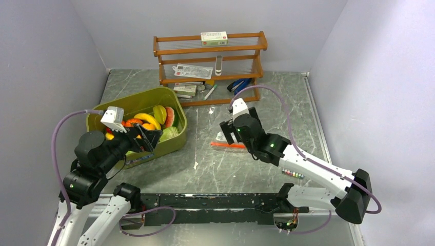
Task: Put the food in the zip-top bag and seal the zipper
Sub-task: Pick up the zipper food storage bag at the center of the board.
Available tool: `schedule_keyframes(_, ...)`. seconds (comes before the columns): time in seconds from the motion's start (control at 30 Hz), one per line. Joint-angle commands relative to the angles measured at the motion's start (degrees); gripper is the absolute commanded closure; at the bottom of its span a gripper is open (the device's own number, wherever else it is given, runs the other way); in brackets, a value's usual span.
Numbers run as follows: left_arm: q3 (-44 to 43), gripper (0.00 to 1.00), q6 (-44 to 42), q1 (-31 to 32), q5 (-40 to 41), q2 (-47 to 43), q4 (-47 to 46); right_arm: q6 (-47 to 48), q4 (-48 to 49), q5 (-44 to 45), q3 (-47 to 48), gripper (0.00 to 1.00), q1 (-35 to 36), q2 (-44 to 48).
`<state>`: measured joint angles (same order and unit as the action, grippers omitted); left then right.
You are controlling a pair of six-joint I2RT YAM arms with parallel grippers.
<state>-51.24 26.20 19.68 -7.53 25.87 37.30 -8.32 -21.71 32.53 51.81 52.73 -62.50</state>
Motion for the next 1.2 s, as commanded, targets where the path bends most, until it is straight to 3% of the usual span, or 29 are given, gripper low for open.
schedule_keyframes(0.0, -3.20, 0.01, 0.37, -0.52, 2.78, -1.46, 1.73, 6.42, -1.39, -1.92, 0.49, 0.10, 0.30, -0.95)
schedule_keyframes(0.07, -3.13, 0.01, 0.62, -0.52, 3.92, -1.80, 1.73, 5.86, -3.53, -2.06, 1.52, 0.09, 0.32, -1.66)
schedule_keyframes(0.2, -2.81, 0.01, 0.52, -0.57, 4.67, -2.26, 1.03, 12.71, -5.37, -10.90, -0.57, 0.09, 0.29, -1.52)
schedule_keyframes(0.4, -4.88, 0.01, 0.44, -0.52, 5.27, -2.43, 1.65, 16.85, -8.50, -10.78, -0.63, 0.15, -0.09, -6.30)
schedule_keyframes(0.63, -5.39, 0.01, 0.63, -0.52, 7.25, -4.65, 1.51, 22.42, -11.37, -6.57, 1.22, 0.29, 0.10, -16.62)
schedule_keyframes(0.83, -5.62, 0.01, -1.65, -0.52, 7.71, -5.48, -0.54, 26.06, -10.34, -6.27, -0.05, 0.46, 0.16, -18.86)
schedule_keyframes(1.17, -4.75, 0.01, -0.51, -0.52, 6.78, -4.27, -0.24, 29.94, -5.86, -10.42, -3.57, 0.41, 0.42, -18.45)
